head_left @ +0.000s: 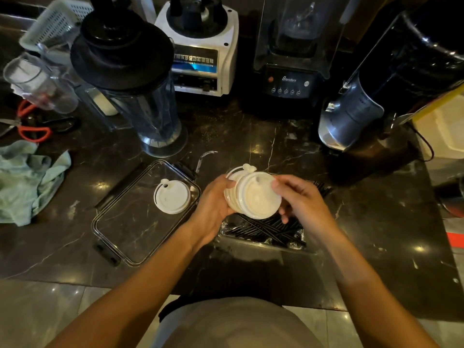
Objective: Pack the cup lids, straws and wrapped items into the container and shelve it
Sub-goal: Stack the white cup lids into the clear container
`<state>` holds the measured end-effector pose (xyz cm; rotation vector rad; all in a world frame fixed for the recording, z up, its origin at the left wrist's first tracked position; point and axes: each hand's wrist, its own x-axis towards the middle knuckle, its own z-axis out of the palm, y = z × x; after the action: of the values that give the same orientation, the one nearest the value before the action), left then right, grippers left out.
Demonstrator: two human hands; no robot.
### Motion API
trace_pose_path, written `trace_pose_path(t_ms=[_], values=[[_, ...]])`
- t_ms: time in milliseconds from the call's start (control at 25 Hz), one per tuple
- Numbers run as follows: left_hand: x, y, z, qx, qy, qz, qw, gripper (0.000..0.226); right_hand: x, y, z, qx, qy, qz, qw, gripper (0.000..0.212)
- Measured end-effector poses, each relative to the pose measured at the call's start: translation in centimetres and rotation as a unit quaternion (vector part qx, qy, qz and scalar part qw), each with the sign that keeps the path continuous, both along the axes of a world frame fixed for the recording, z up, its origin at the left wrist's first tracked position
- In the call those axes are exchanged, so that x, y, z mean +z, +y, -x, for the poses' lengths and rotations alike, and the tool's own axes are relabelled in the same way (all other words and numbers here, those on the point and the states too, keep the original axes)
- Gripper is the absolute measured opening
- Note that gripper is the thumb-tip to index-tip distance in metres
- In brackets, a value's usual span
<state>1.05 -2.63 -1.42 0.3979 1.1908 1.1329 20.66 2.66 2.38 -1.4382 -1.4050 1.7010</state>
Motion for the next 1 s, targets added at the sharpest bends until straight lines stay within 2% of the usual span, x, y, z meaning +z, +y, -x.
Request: trace_pose_path(t_ms=[120,280,360,720,1000], values=[[-0.2,-0.6,-0.5,0.001,0.006,0.012,1.0,0.061,-0.5,-0.6,1.0,0.001,-0.032,-0.01,0.999,0.012],[-0.9,-1.5,0.0,-0.001,0.027,0.009,1.0,0.052,-0.8,-1.0,1.4,0.015,-0.073,-0.012,0.997,0.015],[-0.7,-1.8,0.0,-0.005,0.024,0.012,1.0,0.054,-0.8,-1.2,1.9,0.025,-0.083,-0.012,0.996,0.017],[-1.0,-3.1,0.5,0.015,0.029,-0.017,0.999,0.059,-1.2,-1.9,3.4,0.044,-0.064,0.02,0.997,0.017],[-0.9,-4.1,2.1,0.045,0.013,-0.016,0.999,0.05,-1.7,-1.6,4.7,0.071,-0.02,0.043,0.996,0.02]])
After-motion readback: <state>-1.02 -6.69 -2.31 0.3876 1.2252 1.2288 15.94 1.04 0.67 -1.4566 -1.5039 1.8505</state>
